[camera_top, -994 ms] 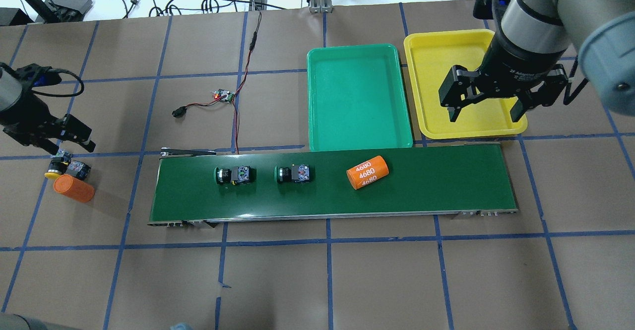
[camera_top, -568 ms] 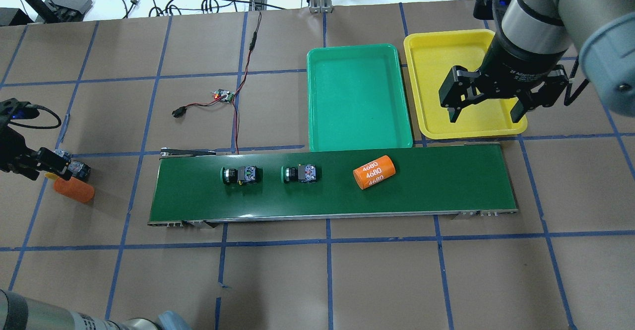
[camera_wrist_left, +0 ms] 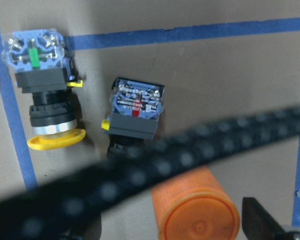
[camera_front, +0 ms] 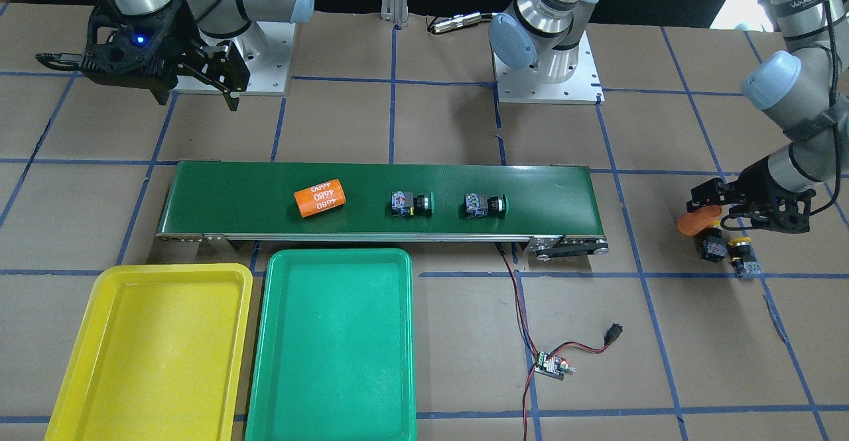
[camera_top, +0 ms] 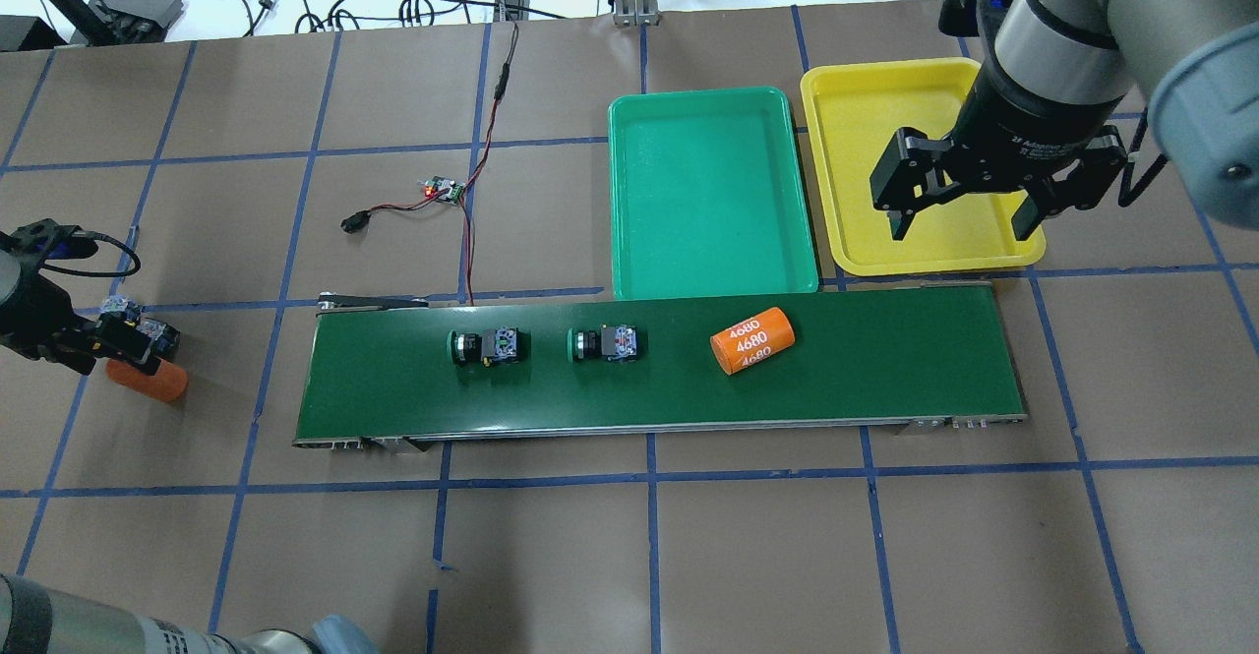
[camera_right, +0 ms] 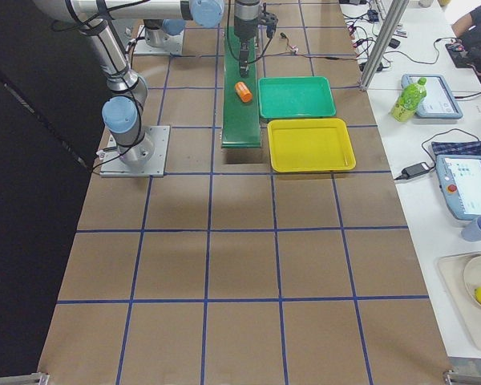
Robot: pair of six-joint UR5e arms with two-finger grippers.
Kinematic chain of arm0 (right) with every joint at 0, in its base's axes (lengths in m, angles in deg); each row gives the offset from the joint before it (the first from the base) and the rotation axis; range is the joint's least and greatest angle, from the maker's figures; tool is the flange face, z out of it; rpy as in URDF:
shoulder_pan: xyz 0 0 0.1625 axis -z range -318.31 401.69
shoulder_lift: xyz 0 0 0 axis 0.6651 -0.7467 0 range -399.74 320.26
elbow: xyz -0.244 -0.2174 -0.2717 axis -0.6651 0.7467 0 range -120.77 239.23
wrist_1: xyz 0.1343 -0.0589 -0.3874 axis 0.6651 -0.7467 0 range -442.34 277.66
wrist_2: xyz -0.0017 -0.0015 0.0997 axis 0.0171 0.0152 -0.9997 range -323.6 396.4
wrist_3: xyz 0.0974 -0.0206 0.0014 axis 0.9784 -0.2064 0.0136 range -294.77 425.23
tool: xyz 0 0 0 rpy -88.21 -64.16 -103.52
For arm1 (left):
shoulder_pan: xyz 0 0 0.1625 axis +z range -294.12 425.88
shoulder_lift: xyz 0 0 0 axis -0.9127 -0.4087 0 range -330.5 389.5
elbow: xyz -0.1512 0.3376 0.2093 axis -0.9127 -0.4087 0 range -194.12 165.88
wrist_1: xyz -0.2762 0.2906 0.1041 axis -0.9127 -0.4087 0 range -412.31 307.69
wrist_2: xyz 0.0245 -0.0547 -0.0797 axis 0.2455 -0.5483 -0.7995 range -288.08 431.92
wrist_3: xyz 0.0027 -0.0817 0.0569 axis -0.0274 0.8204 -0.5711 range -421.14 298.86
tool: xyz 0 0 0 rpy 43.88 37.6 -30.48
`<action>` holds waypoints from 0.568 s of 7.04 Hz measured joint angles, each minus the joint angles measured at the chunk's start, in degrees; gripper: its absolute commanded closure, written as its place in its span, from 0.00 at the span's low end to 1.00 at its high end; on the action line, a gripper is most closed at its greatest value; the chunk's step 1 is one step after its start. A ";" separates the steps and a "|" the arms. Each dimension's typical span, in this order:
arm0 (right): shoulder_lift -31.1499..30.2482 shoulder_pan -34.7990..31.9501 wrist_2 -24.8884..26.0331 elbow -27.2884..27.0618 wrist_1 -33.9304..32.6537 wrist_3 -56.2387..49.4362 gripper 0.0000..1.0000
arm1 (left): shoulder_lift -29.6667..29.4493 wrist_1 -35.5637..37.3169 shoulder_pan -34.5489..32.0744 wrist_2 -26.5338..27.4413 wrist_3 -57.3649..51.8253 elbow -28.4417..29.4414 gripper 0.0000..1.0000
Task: Sort buttons by color to trays
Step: 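Grasp the second orange cell with the left gripper, then place the orange cell on the belt and return the left gripper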
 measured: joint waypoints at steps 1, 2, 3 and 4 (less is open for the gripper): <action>0.00 0.00 0.03 0.00 0.25 0.06 0.00 | 0.11 0.03 -0.12 0.11 -0.11 -0.11 1.00; 0.00 0.00 0.09 -0.01 0.49 0.08 0.00 | 0.56 -0.23 -0.31 0.20 -0.15 -0.14 1.00; 0.00 0.00 0.14 -0.05 0.62 0.06 0.00 | 1.27 -0.70 -0.63 0.31 -0.12 -0.07 1.00; 0.00 0.00 0.17 -0.07 0.68 0.04 0.00 | 2.50 -2.39 -1.09 0.19 0.22 0.14 1.00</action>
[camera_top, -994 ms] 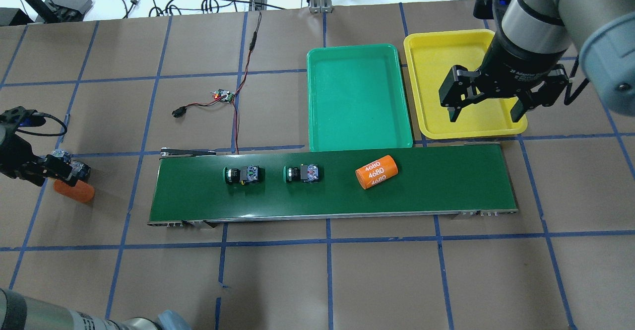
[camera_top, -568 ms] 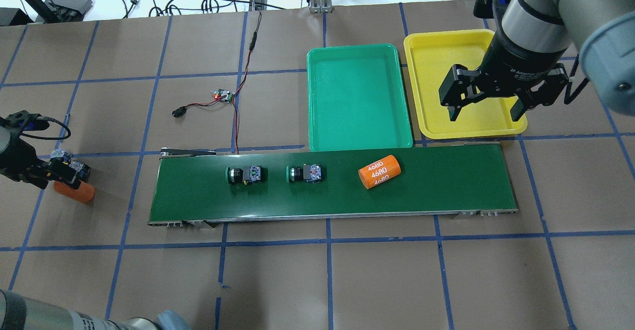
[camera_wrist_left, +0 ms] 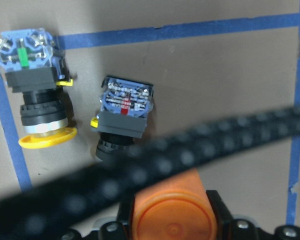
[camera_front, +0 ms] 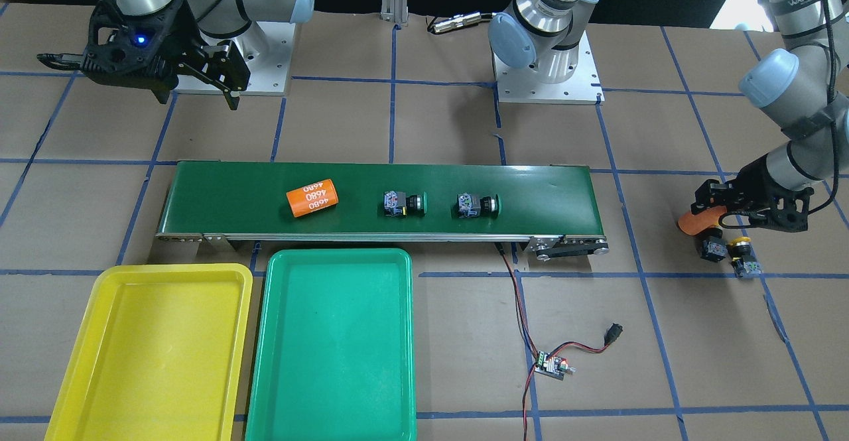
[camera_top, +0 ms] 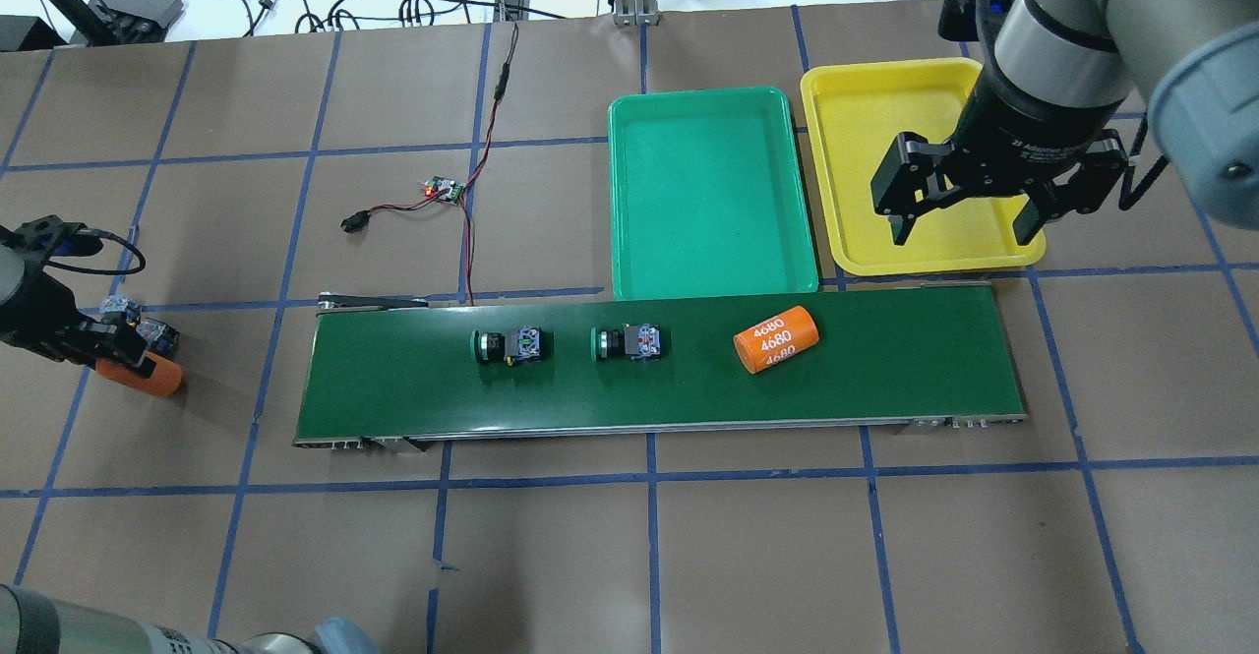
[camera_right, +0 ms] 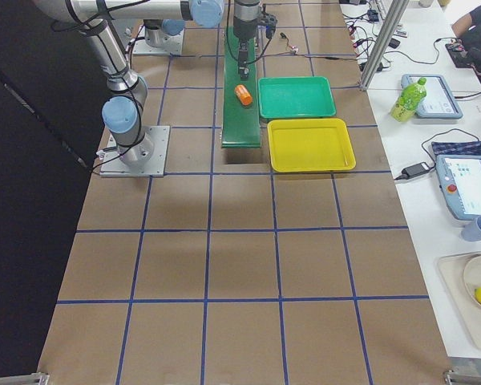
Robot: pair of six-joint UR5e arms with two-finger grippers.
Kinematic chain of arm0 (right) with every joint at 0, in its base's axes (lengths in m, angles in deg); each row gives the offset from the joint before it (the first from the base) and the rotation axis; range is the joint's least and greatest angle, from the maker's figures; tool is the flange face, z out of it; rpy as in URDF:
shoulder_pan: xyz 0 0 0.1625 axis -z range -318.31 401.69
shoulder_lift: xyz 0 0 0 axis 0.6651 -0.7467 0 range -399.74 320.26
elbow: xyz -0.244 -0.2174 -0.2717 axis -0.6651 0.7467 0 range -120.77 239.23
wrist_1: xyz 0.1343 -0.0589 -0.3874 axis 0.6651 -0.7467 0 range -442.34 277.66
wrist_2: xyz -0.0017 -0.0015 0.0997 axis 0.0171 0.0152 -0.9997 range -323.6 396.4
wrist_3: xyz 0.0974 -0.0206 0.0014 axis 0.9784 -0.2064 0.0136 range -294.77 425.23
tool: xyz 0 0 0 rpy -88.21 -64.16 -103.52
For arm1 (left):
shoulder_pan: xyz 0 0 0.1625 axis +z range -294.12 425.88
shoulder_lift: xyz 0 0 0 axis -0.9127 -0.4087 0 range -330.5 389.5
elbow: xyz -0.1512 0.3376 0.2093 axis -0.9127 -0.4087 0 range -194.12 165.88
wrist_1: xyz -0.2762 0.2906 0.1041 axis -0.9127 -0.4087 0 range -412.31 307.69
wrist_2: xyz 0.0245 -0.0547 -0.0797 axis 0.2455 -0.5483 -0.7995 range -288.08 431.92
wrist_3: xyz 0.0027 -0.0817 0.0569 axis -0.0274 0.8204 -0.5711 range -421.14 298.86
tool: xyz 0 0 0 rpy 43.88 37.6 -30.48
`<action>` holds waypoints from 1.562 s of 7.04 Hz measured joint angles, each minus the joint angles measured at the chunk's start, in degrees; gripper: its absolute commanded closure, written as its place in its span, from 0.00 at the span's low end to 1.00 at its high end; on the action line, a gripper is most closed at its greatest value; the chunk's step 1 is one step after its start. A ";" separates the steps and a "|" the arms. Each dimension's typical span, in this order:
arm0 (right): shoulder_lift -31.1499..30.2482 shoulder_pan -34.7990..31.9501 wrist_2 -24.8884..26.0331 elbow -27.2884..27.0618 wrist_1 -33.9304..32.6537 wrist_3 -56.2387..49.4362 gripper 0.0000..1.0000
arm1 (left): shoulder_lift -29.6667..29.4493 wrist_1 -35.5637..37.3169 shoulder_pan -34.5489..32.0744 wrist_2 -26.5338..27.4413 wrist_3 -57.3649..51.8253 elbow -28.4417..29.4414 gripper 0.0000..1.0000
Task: Sort buttons by color to trays
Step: 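Place the orange cell on the belt and return the left gripper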
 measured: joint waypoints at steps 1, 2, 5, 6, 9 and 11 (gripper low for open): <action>0.00 0.00 0.01 0.00 0.02 -0.01 0.00 | 2.15 -3.30 -1.67 -0.33 1.54 0.13 1.00; -0.02 0.01 0.01 -0.10 0.03 -0.01 0.00 | 5.03 -6.94 -5.57 -0.84 5.37 0.20 1.00; -1.12 0.22 0.02 -2.05 -0.41 -0.03 0.00 | 10.32 -11.13 -23.71 -4.36 28.36 -0.04 1.00; -1.58 0.32 0.02 -2.72 -0.71 -0.06 0.00 | 10.47 -11.05 -28.89 -4.59 33.94 0.03 1.00; -2.03 0.43 -0.06 -3.15 -0.99 -0.04 0.00 | 8.90 -10.72 -34.40 -4.83 39.94 -0.55 0.00; -2.08 0.44 -0.07 -3.17 -0.97 -0.03 0.00 | 9.15 -11.22 -34.74 -4.71 40.52 -0.78 0.00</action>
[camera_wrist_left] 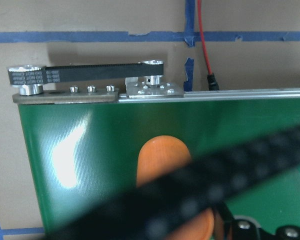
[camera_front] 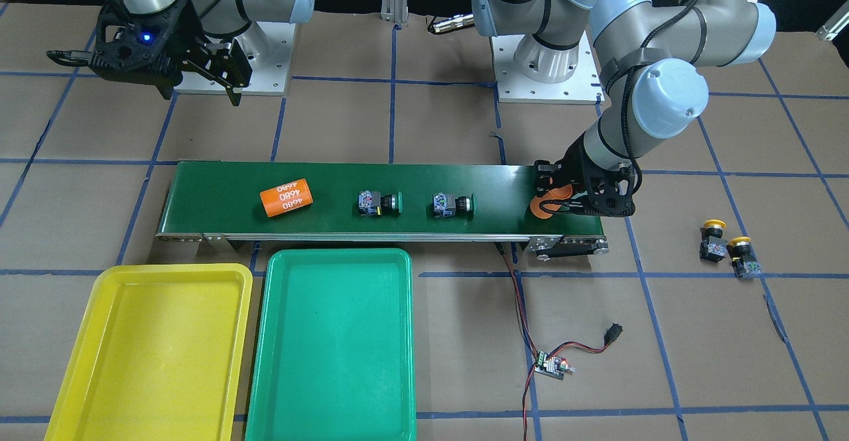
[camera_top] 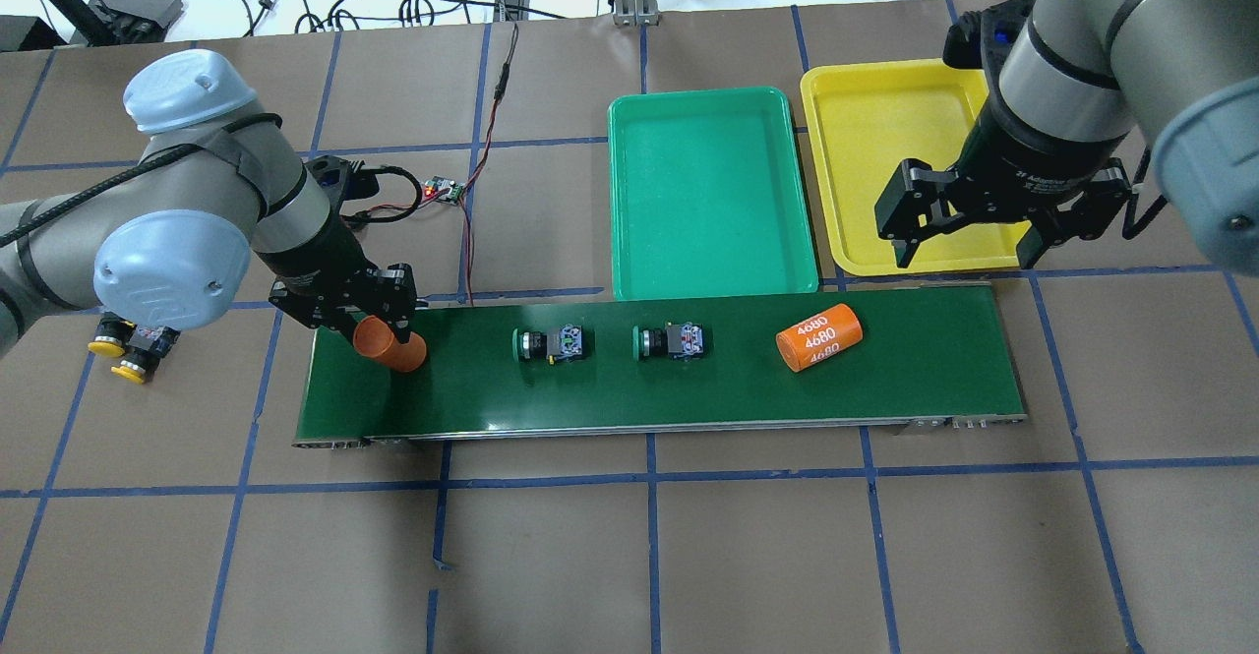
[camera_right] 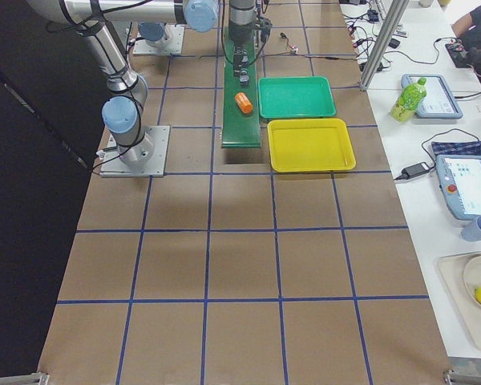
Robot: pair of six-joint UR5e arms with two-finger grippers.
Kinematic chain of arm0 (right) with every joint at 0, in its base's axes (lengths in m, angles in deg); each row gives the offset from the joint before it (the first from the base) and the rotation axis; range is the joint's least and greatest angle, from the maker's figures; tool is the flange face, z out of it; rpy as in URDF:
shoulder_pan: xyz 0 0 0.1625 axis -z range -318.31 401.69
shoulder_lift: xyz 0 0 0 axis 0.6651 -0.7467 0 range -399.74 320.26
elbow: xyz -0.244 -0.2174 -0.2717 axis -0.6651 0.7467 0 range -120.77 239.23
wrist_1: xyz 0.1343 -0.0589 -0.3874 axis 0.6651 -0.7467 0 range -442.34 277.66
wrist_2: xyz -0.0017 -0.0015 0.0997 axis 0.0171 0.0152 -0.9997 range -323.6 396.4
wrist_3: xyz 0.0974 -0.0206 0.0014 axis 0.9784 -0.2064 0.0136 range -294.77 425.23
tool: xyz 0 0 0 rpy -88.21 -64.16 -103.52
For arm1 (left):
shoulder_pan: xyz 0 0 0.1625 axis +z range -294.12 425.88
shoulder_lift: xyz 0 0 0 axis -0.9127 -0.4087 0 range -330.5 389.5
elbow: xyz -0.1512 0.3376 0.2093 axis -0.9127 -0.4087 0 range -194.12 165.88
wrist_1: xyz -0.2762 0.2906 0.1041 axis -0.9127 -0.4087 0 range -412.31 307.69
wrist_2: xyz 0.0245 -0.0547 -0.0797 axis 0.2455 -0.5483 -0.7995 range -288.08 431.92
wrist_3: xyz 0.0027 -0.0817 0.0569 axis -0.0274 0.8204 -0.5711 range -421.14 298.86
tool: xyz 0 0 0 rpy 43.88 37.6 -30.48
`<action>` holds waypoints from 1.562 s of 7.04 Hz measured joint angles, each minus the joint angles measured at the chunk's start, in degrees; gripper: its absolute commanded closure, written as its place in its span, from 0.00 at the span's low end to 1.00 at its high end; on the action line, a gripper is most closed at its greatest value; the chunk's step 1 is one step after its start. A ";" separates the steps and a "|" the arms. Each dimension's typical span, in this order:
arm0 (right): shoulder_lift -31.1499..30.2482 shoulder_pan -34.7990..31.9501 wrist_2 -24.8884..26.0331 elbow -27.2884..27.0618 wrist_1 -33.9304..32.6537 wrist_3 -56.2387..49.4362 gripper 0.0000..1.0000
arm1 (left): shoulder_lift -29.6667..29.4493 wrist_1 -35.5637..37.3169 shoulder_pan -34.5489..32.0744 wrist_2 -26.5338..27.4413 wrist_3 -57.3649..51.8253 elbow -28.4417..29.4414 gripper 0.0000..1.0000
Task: Sort buttons by color to trays
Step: 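Place the orange cell on the belt and return the left gripper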
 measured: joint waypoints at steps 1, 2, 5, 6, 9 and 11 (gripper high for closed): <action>-0.02 0.00 0.00 -0.03 0.04 -0.02 0.00 | 0.64 -0.26 -0.09 0.03 0.08 0.28 0.00; -0.03 0.00 0.00 -0.06 0.03 -0.04 0.00 | 1.34 -0.90 0.11 0.01 0.14 1.37 0.00; -0.29 -0.07 -0.18 -0.04 -0.12 -0.51 0.00 | -1.68 -5.20 8.72 0.66 -3.29 10.64 0.00; -0.37 -0.07 -0.18 -0.04 -0.10 -0.64 0.00 | -4.26 -5.36 14.53 0.80 -8.52 12.90 0.00; -0.11 0.01 -0.06 -0.08 -2.08 0.57 0.00 | -13.76 4.31 28.05 2.93 -29.04 15.31 0.00; 0.60 0.30 -0.01 -0.13 -6.23 9.56 0.00 | -19.90 10.41 31.50 4.78 -35.51 17.95 0.00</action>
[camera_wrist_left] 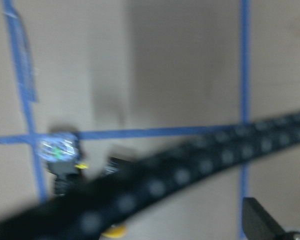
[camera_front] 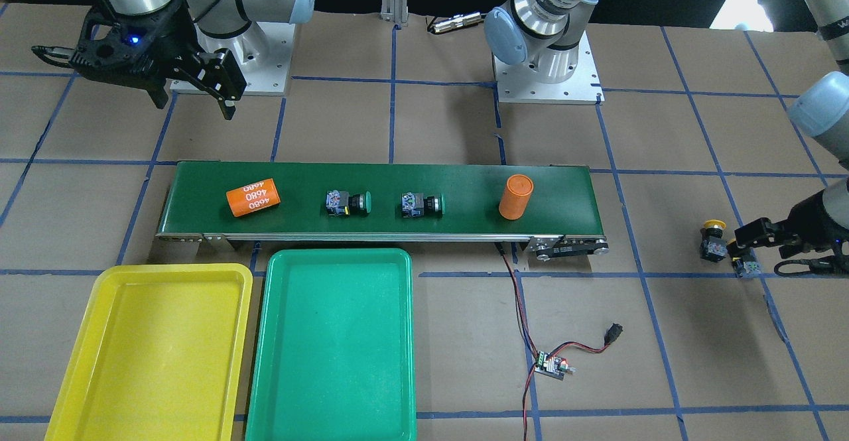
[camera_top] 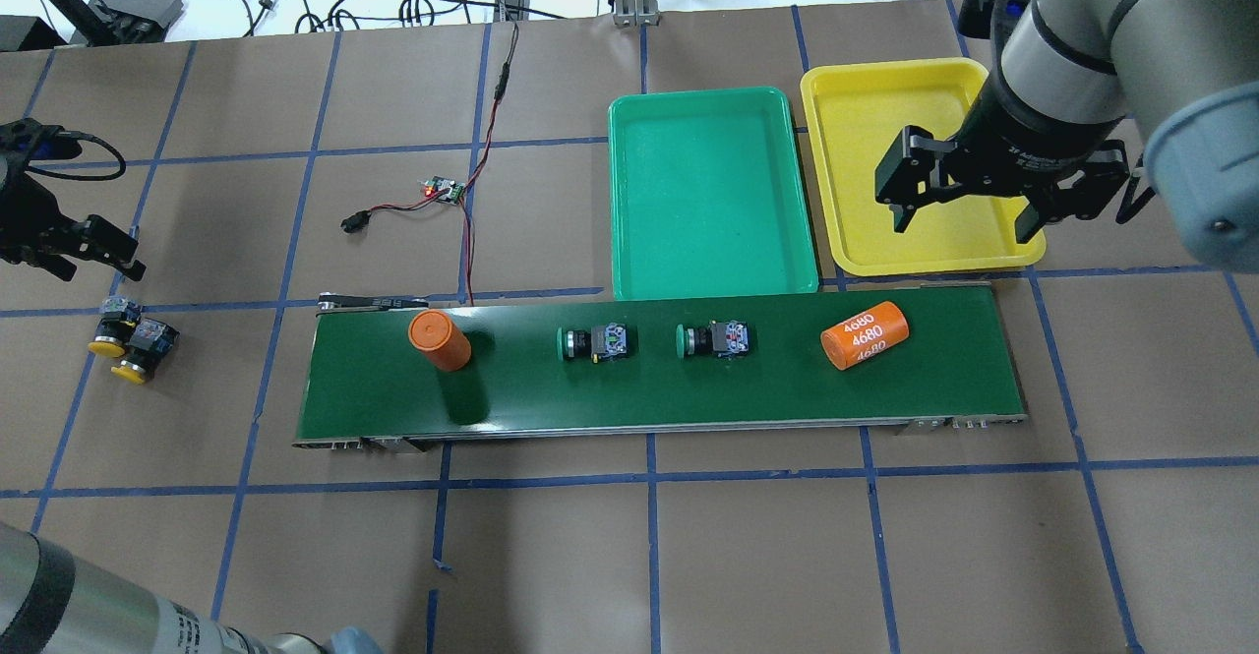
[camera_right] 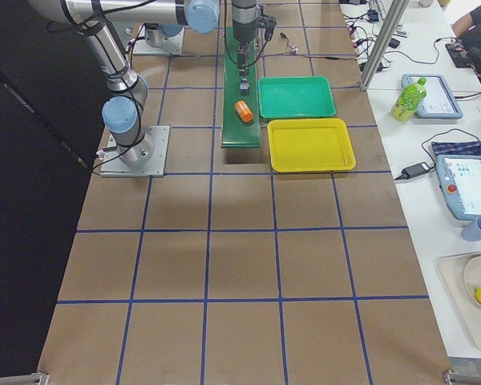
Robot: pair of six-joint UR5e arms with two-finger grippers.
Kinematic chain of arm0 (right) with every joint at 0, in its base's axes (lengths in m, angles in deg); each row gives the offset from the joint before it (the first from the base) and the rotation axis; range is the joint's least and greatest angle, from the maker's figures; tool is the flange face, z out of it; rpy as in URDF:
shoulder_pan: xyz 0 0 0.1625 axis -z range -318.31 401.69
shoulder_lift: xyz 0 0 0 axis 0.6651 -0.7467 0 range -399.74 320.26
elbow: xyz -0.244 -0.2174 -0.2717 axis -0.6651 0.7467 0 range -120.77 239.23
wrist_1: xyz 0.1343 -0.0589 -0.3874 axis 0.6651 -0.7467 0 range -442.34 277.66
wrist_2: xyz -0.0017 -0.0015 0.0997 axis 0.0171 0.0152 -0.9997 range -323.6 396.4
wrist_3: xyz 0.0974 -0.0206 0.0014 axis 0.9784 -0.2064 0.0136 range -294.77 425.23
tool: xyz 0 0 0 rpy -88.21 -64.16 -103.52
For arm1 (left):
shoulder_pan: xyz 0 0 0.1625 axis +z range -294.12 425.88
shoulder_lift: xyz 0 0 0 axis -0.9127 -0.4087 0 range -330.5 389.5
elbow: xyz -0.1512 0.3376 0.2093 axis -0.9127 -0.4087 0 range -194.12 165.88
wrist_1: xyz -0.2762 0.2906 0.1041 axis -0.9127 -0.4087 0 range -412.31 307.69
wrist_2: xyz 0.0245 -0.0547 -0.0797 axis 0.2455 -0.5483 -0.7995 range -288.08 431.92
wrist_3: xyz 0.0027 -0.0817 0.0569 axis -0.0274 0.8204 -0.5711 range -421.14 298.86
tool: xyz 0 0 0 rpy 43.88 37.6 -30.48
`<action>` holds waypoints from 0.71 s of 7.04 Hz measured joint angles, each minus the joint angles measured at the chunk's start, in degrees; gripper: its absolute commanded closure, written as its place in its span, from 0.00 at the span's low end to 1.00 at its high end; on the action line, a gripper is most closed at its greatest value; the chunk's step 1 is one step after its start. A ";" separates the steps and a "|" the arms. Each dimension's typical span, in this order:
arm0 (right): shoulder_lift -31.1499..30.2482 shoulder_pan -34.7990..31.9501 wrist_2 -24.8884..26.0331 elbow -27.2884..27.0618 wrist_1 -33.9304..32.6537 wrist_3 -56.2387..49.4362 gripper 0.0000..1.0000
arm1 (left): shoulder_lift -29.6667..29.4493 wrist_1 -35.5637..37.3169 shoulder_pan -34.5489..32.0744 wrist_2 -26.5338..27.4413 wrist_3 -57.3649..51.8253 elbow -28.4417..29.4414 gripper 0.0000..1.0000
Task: Sort buttons by color to trays
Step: 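Grasp green button at belt end with right gripper while left grasps yellow button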
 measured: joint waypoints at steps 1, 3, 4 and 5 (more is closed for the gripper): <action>0.12 0.09 -0.06 0.01 -0.96 7.28 0.00 | -2.21 0.79 1.28 0.36 -1.23 0.80 0.00; 0.37 0.12 -0.37 -0.31 -1.55 26.65 0.00 | -4.97 1.80 3.19 0.46 -2.09 0.64 0.00; 1.02 0.06 -0.76 -1.37 -2.56 36.40 0.00 | -6.17 2.30 3.46 0.47 -2.19 0.73 0.07; 2.36 -0.11 -1.01 -3.29 -5.13 43.13 0.00 | -7.21 3.83 3.55 0.49 -2.27 0.69 0.23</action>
